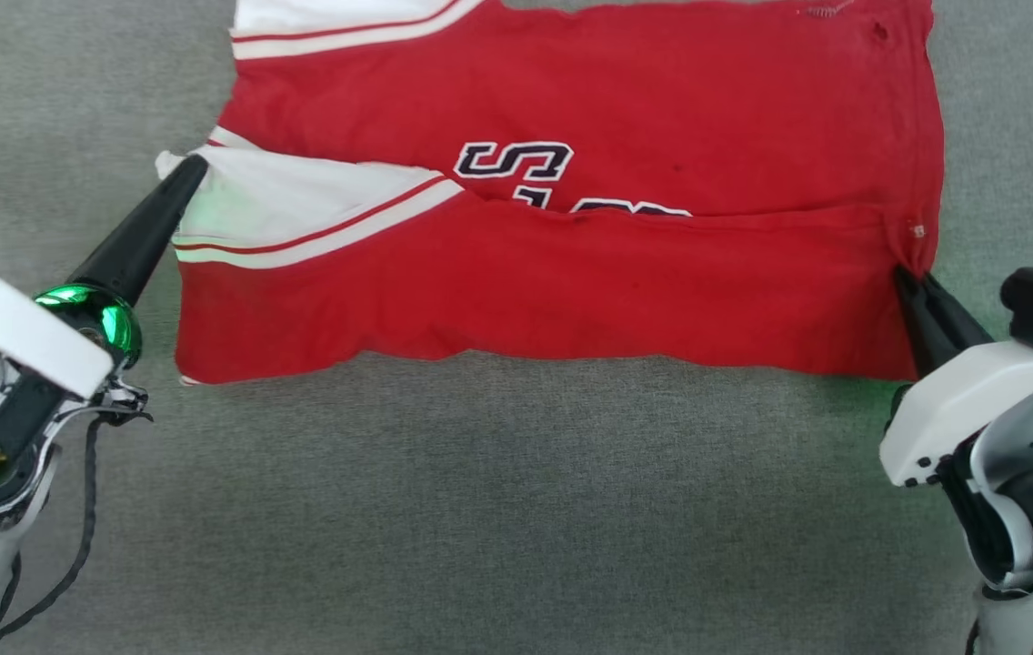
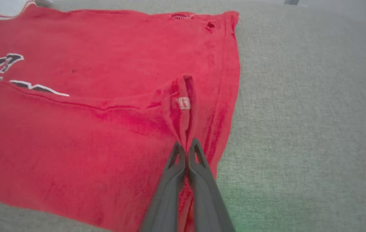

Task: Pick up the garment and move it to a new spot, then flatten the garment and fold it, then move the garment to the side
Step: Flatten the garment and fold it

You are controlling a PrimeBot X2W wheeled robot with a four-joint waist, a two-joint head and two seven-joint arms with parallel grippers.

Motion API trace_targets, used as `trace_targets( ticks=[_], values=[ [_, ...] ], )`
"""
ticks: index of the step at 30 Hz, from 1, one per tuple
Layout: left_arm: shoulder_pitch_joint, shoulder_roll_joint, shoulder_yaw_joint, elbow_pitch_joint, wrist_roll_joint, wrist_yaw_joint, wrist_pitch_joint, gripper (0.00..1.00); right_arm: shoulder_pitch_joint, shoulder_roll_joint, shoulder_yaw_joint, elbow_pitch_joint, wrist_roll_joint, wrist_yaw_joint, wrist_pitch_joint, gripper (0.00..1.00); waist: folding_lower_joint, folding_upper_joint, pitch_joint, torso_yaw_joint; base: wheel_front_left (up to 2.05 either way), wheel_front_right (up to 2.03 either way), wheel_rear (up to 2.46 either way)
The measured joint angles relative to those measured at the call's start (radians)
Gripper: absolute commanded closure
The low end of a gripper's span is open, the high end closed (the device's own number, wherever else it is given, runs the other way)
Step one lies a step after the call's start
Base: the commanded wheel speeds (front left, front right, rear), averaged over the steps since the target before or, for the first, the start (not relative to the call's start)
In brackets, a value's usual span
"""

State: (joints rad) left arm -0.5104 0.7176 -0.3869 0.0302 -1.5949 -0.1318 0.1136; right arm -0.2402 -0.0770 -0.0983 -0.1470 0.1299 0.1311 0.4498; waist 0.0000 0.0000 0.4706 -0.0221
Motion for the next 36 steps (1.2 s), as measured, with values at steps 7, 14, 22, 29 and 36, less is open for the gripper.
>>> trace_targets(
  ticks=[7,14,22,29,36],
  values=[
    [-0.042,-0.003,-0.073,0.091,0.082,0.0,0.001,1.0,-0.011,0.016,0.002,0.063,-0.026,0.0,-0.032,1.0,0.0,0.0,0.039,-0.017,0.0,0.0,0.0],
    [-0.09,0.053,-0.184,0.083,0.178,0.0,-0.08,0.0,-0.027,0.023,0.0,0.098,-0.04,0.0,-0.068,0.0,0.0,0.0,0.029,-0.022,0.0,0.0,0.0],
    [-0.16,0.211,-0.316,-0.007,0.243,0.0,-0.159,0.0,-0.017,0.024,-0.023,0.066,-0.05,0.0,-0.077,0.0,0.0,0.0,-0.03,-0.011,0.0,0.0,0.0],
    [-0.189,0.358,-0.481,-0.038,0.273,0.0,-0.02,0.0,0.007,0.025,-0.019,0.023,-0.056,0.0,-0.063,0.0,0.0,0.0,-0.073,-0.004,0.0,0.0,0.0],
    [-0.216,0.359,-0.587,0.042,0.225,0.0,0.132,0.0,0.01,0.026,0.011,-0.001,-0.049,0.0,-0.054,0.0,0.0,0.0,-0.063,-0.023,0.0,0.0,0.0]
  ],
)
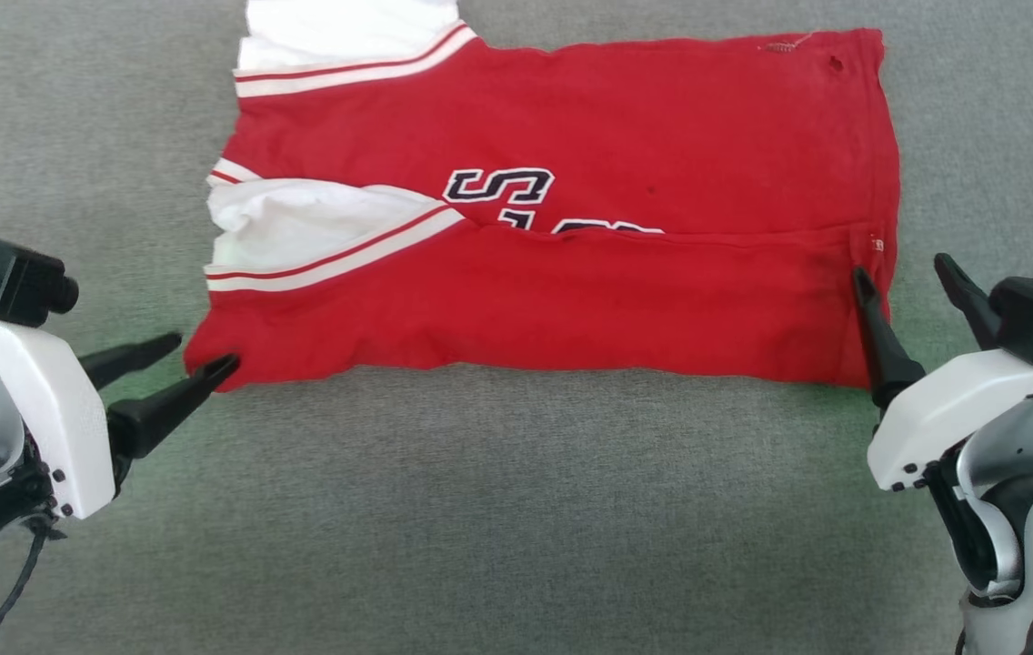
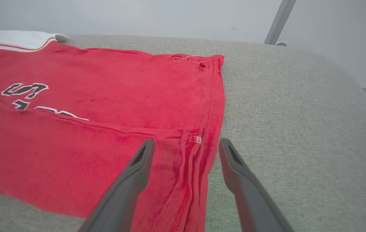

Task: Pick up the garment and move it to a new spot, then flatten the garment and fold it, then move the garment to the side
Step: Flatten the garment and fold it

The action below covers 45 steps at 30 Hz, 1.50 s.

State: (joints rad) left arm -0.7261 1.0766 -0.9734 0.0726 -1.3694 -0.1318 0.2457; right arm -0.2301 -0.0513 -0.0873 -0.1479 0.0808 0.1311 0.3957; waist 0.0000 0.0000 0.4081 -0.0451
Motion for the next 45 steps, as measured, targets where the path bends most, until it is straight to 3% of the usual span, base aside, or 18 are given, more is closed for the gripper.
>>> trace_targets(
  ticks=[6,7,8,10,16,24,28,31,32,37,45],
  values=[
    [-0.027,-0.02,-0.056,0.078,-0.015,0.0,0.075,0.0,0.0,0.0,0.011,-0.008,0.004,0.0,0.0,0.0,0.0,0.0,0.024,-0.025,0.0,0.0,0.0],
    [-0.035,-0.021,-0.059,0.081,-0.027,0.0,0.084,0.13,0.0,0.0,0.012,-0.008,0.004,0.0,0.0,0.0,0.0,0.0,0.029,-0.031,0.0,0.0,0.0],
    [-0.041,-0.024,-0.06,0.086,-0.052,0.0,0.092,0.54,0.001,0.0,0.012,-0.008,0.005,0.0,0.001,0.0,0.0,0.0,0.034,-0.036,0.0,0.0,0.0],
    [-0.051,-0.023,-0.063,0.087,-0.074,0.0,0.105,1.0,0.003,0.0,0.018,-0.009,-0.001,0.0,0.012,0.0,0.0,0.0001,0.042,-0.046,0.0,0.0,0.0],
    [-0.07,-0.008,-0.079,0.08,-0.084,0.0,0.099,1.0,0.006,-0.023,0.069,-0.016,-0.014,0.0,0.114,0.0,0.0,0.0,0.06,-0.069,0.0,0.0,0.0],
    [-0.095,-0.014,-0.108,0.053,-0.083,0.0,0.069,1.0,-0.022,-0.11,0.116,-0.042,0.013,0.0,0.404,0.0,0.0,0.0,0.07,-0.05,0.0,0.0,0.0],
    [-0.111,-0.029,-0.125,0.043,-0.078,0.0,0.048,1.0,-0.054,-0.136,0.125,-0.036,0.027,0.0,0.496,0.0,0.0,0.0,0.081,-0.029,0.0,0.0,0.0],
    [-0.118,-0.04,-0.139,0.039,-0.075,0.0,0.026,1.0,-0.061,-0.144,0.121,-0.036,0.035,0.0,0.529,0.84,0.0,0.0,0.084,-0.011,0.0,0.0,0.0],
    [-0.118,-0.043,-0.146,0.037,-0.075,0.0,0.019,1.0,-0.062,-0.146,0.118,-0.038,0.04,0.0,0.533,1.0,-0.0001,0.0,0.084,-0.006,0.0,0.0,0.0],
    [-0.087,-0.036,-0.177,0.005,-0.091,0.0,-0.035,1.0,-0.039,-0.156,0.103,-0.045,0.052,0.001,0.534,1.0,0.0,0.0,0.06,0.01,0.0,0.0,0.0],
    [0.045,0.043,-0.224,-0.115,-0.129,0.0,-0.171,1.0,0.05,-0.2,0.092,-0.095,0.085,0.001,0.583,1.0,0.0,0.0,-0.003,0.023,0.0,0.0,0.0]
  ],
)
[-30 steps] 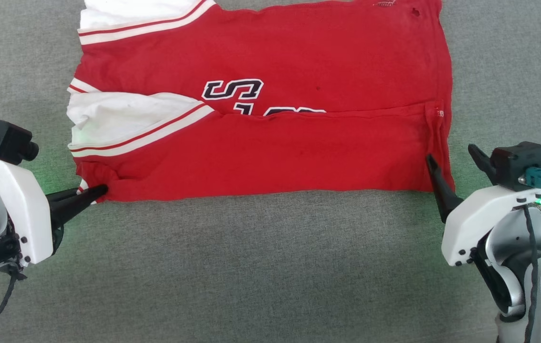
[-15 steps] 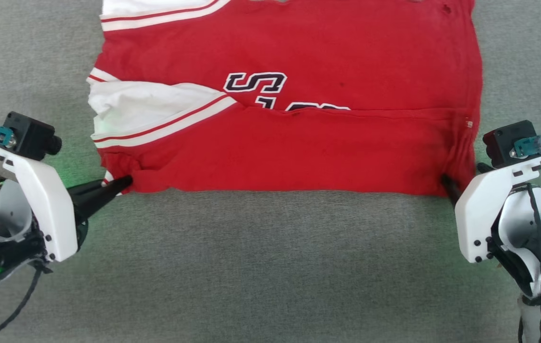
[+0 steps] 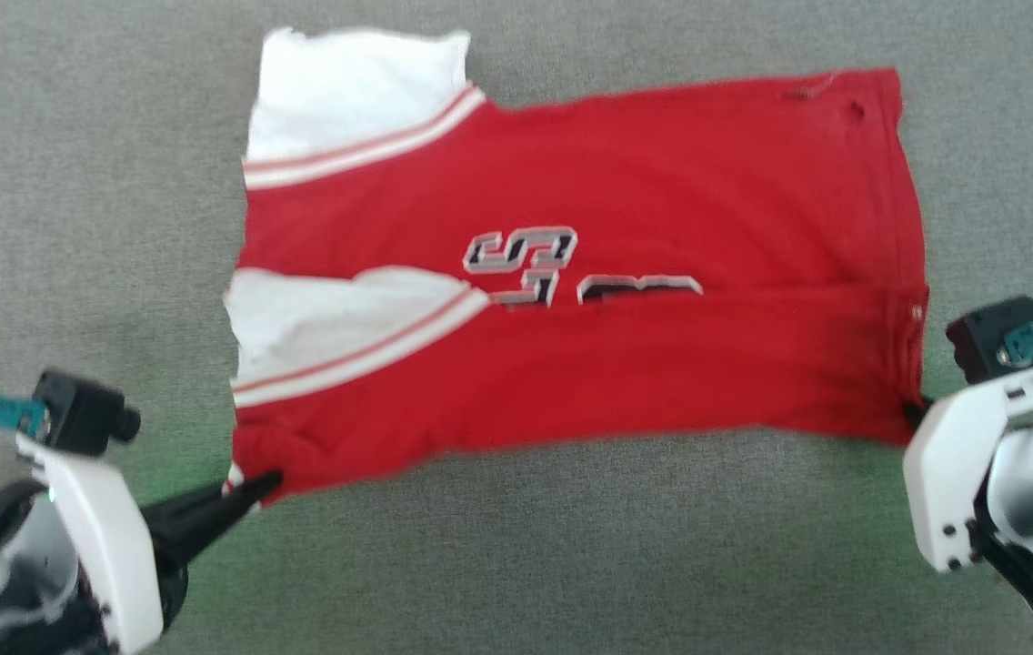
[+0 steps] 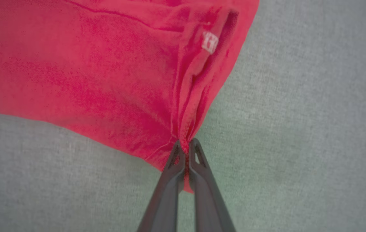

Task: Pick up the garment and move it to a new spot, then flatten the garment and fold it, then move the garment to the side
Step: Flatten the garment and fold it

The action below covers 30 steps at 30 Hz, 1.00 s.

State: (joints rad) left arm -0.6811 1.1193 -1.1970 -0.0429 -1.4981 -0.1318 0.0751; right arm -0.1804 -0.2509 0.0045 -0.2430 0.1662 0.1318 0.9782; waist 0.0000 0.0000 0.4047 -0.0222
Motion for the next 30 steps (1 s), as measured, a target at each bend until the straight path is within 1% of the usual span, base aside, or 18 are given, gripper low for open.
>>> trace_targets(
  ticks=[4,6,10,12,13,14,15,16,17,18,19,22,25,27,28,30],
  values=[
    [0.075,0.048,-0.021,-0.068,-0.004,0.0,-0.064,1.0,0.066,-0.034,-0.005,-0.043,0.036,0.0,0.061,1.0,0.0,0.0,-0.021,0.007,0.0,0.0,0.0],
    [0.111,0.06,-0.03,-0.089,-0.008,0.0,-0.096,1.0,0.102,-0.046,-0.013,-0.07,0.053,0.0,0.086,1.0,0.0,0.0,-0.026,0.011,0.0,0.0,0.0],
    [0.16,0.066,-0.038,-0.12,-0.01,0.0,-0.159,1.0,0.164,-0.056,-0.05,-0.126,0.091,0.0,0.108,1.0,0.0,0.0,-0.028,0.019,0.0,0.0,0.0],
    [0.171,0.055,-0.038,-0.128,-0.017,0.0,-0.181,1.0,0.177,-0.054,-0.071,-0.145,0.091,0.0,0.097,1.0,0.0,0.0,-0.029,0.023,0.0,0.0,0.0],
    [0.172,0.049,-0.039,-0.126,-0.015,0.0,-0.188,1.0,0.182,-0.055,-0.072,-0.153,0.094,0.0,0.082,0.82,0.0,0.0,-0.029,0.025,0.0,0.0,0.0],
    [0.172,0.045,-0.037,-0.119,-0.015,0.0,-0.2,1.0,0.184,-0.049,-0.075,-0.159,0.101,0.0,0.06,0.6,0.0,0.0,-0.03,0.026,0.0,0.0,0.0],
    [0.172,0.042,-0.034,-0.11,-0.015,0.0,-0.209,0.98,0.184,-0.04,-0.077,-0.162,0.107,0.0,0.044,0.21,0.0,0.0,-0.031,0.027,0.0,0.0,0.0],
    [0.172,0.04,-0.031,-0.105,-0.014,0.0,-0.214,0.67,0.184,-0.039,-0.073,-0.165,0.111,0.0,0.028,0.0,0.0,0.0,-0.032,0.026,0.0,0.0,0.0],
    [0.171,0.038,-0.03,-0.104,-0.003,0.0,-0.223,0.09,0.18,-0.036,-0.076,-0.171,0.111,0.0,0.004,0.0,0.0,0.0,-0.032,0.025,0.0,0.0,0.0],
    [0.169,0.036,-0.023,-0.101,-0.002,0.0,-0.237,0.0,0.171,-0.03,-0.081,-0.176,0.11,0.0,-0.02,0.0,0.0,0.0,-0.033,0.023,0.0,0.0,0.0],
    [0.155,0.042,-0.001,-0.086,-0.007,0.0,-0.262,0.0,0.158,-0.024,-0.082,-0.186,0.108,0.0,-0.066,0.0,0.0,0.0,-0.033,0.018,0.0,0.0,0.0],
    [0.127,0.072,0.037,-0.063,-0.005,0.0,-0.287,0.0,0.113,0.0,-0.081,-0.2,0.08,-0.001,-0.175,0.0,0.0,0.0,-0.028,0.003,0.0,0.0,0.0],
    [0.081,0.085,0.093,-0.045,-0.003,0.0,-0.309,0.0,0.049,0.024,-0.041,-0.194,0.034,-0.001,-0.36,0.0,0.0,0.0,-0.017,-0.017,0.0,0.0,0.0],
    [0.035,0.072,0.151,-0.026,-0.012,0.0,-0.324,0.0,0.022,0.06,-0.026,-0.159,0.003,0.0,-0.482,0.0,0.0,0.0,-0.008,-0.032,0.0,0.0,0.0],
    [0.009,0.056,0.182,-0.016,-0.038,0.0,-0.327,0.0,0.016,0.072,-0.017,-0.139,-0.017,0.0,-0.537,0.0,0.0,0.0,-0.003,-0.038,0.0,0.0,0.0],
    [-0.039,0.028,0.213,0.024,-0.039,0.0,-0.328,0.0,0.005,0.103,0.003,-0.096,-0.034,-0.001,-0.631,0.0,0.0,0.0,0.007,-0.052,0.0,0.0,0.0]
  ],
)
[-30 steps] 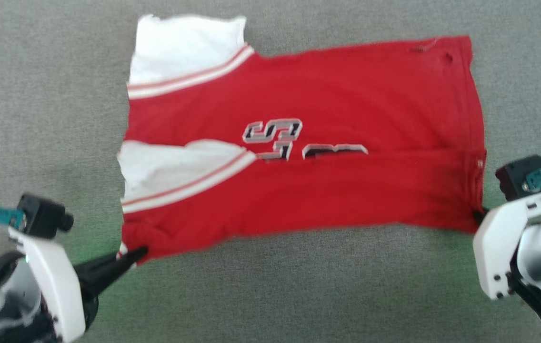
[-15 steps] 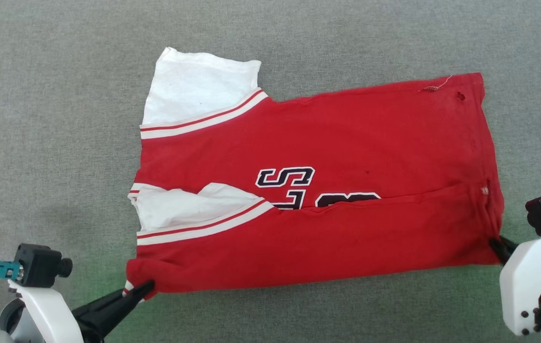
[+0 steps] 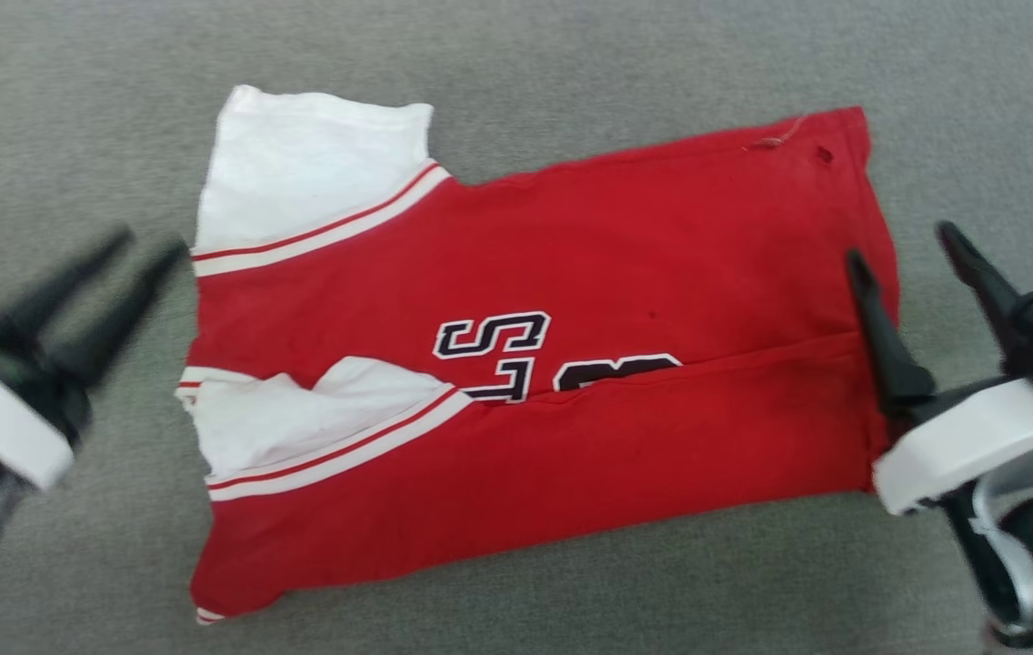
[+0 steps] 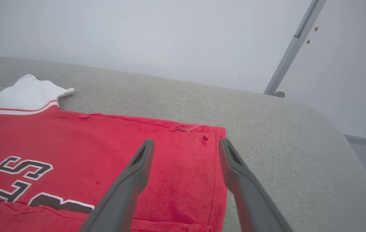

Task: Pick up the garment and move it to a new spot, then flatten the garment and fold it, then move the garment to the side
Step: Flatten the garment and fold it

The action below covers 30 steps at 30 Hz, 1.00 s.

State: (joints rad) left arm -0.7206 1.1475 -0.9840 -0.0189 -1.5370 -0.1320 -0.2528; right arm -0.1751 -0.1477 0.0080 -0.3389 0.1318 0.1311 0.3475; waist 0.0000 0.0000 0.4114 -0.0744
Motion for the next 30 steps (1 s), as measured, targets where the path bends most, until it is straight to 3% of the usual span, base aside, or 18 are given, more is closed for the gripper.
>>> trace_targets(
  ticks=[5,9,15,17,23,24,25,27,30],
  values=[
    [-0.159,-0.054,0.052,0.187,0.009,0.0,0.051,0.0,-0.038,0.052,0.053,0.08,-0.046,0.0,-0.179,0.0,0.0,0.0,0.027,-0.047,0.0,0.0,0.0],
    [-0.275,-0.087,0.04,0.344,0.062,0.0,0.154,0.0,-0.057,0.078,0.088,0.124,-0.063,0.0,-0.269,0.0,0.0,0.0,0.054,-0.098,0.0,0.0,0.0],
    [-0.406,-0.106,-0.078,0.454,0.173,0.0,0.404,0.0,-0.059,0.091,0.106,0.155,-0.072,0.0,-0.329,0.0,0.0,0.0,0.092,-0.175,0.0,0.0,0.0],
    [-0.423,-0.105,-0.1,0.472,0.193,0.0,0.443,0.0,-0.058,0.092,0.106,0.158,-0.071,0.0,-0.332,0.0,0.0,0.0,0.099,-0.185,0.0,0.0,0.0],
    [-0.511,-0.112,-0.178,0.539,0.202,0.0,0.672,0.0,-0.049,0.096,0.103,0.177,-0.059,0.0,-0.34,0.0,0.0,0.0001,0.128,-0.227,0.0,0.0,0.0],
    [-0.518,-0.114,-0.175,0.542,0.168,0.001,0.69,0.15,-0.051,0.096,0.097,0.177,-0.055,0.0,-0.334,0.0,0.0,0.0,0.131,-0.23,0.0,0.0,0.0],
    [-0.525,-0.113,-0.175,0.54,0.154,0.001,0.705,0.55,-0.054,0.095,0.091,0.178,-0.052,0.0,-0.321,0.0,0.0,0.0,0.133,-0.231,0.0,0.0,0.0],
    [-0.535,-0.11,-0.188,0.521,0.154,0.002,0.731,1.0,-0.072,0.096,0.082,0.179,-0.052,0.0,-0.286,0.0,0.0,0.0,0.134,-0.23,0.0,0.0,0.0],
    [-0.544,-0.118,-0.205,0.496,0.153,0.004,0.747,1.0,-0.119,0.096,0.067,0.189,-0.055,0.0,-0.195,0.0,0.0,0.0,0.133,-0.219,0.0,0.0,0.0]
  ],
)
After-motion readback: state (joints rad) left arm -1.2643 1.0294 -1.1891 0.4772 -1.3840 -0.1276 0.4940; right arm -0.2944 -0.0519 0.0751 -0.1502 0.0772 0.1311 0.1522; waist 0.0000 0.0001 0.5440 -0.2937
